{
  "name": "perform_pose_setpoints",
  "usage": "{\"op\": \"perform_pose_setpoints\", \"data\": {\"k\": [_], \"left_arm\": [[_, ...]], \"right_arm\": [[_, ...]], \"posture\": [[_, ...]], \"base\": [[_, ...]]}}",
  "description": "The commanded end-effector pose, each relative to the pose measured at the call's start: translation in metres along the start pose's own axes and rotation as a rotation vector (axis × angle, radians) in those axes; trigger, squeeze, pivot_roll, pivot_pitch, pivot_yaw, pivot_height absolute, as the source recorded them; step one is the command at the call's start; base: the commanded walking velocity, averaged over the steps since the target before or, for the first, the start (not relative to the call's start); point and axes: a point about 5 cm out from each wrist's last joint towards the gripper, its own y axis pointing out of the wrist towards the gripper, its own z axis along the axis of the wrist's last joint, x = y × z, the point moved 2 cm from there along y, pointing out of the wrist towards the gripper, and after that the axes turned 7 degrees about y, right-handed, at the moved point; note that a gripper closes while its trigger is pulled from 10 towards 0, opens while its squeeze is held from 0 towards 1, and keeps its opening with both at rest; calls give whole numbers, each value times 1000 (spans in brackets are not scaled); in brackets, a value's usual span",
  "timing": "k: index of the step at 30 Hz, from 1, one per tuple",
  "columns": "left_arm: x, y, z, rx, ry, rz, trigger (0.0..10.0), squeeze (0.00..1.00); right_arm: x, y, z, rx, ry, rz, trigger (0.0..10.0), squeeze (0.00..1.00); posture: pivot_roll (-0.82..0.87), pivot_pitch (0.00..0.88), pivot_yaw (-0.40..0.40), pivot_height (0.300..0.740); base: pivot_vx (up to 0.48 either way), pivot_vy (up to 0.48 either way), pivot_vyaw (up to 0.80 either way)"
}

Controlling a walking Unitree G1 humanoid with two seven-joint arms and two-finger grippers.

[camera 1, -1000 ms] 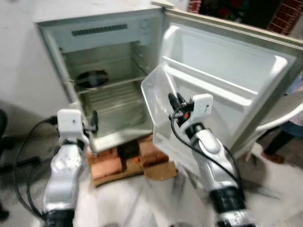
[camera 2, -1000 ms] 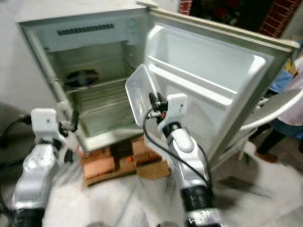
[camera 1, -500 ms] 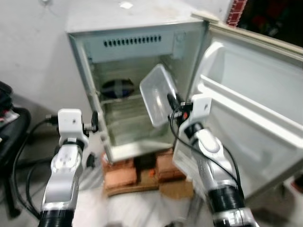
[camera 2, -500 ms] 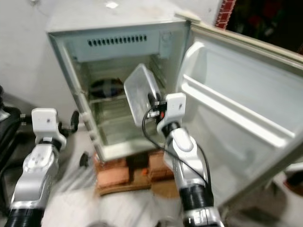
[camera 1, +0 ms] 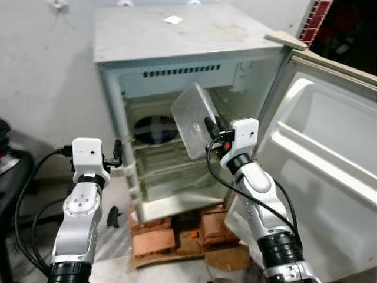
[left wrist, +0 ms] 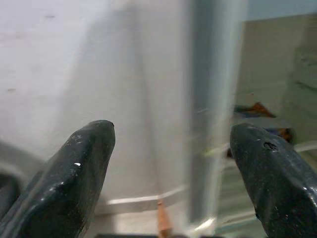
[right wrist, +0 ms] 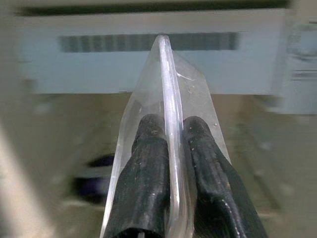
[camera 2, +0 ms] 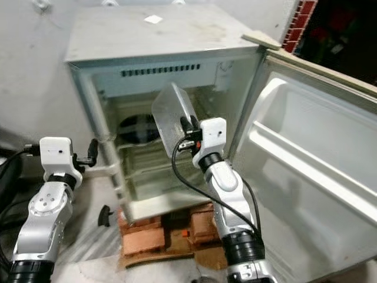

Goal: Restocking fridge

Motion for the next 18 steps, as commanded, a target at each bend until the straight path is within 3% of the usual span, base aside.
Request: {"op": "perform_pose_setpoints", "data": {"k": [1, 8, 16, 18], "left_arm": [[5, 0, 3, 9, 4, -16, 10000, 0], [2, -3, 1, 4, -2, -25, 10000, 0], [-1, -30, -16, -62, 16, -74, 10000, 0], [5, -46, -20, -84, 31, -157, 10000, 0]], "right_arm": [[10, 0, 2, 5, -1, -36, 10000, 0], [18, 5, 2, -5, 3, -76, 10000, 0], [26, -1, -19, -99, 23, -170, 10000, 0], [32, -3, -27, -123, 50, -213, 10000, 0]], "posture": [[111, 0, -32, 740], [120, 0, -33, 740], [136, 0, -11, 740], [148, 0, -11, 740]], "base": [[0, 0, 0], [0, 0, 0], [0, 0, 0], [0, 0, 0]]}}
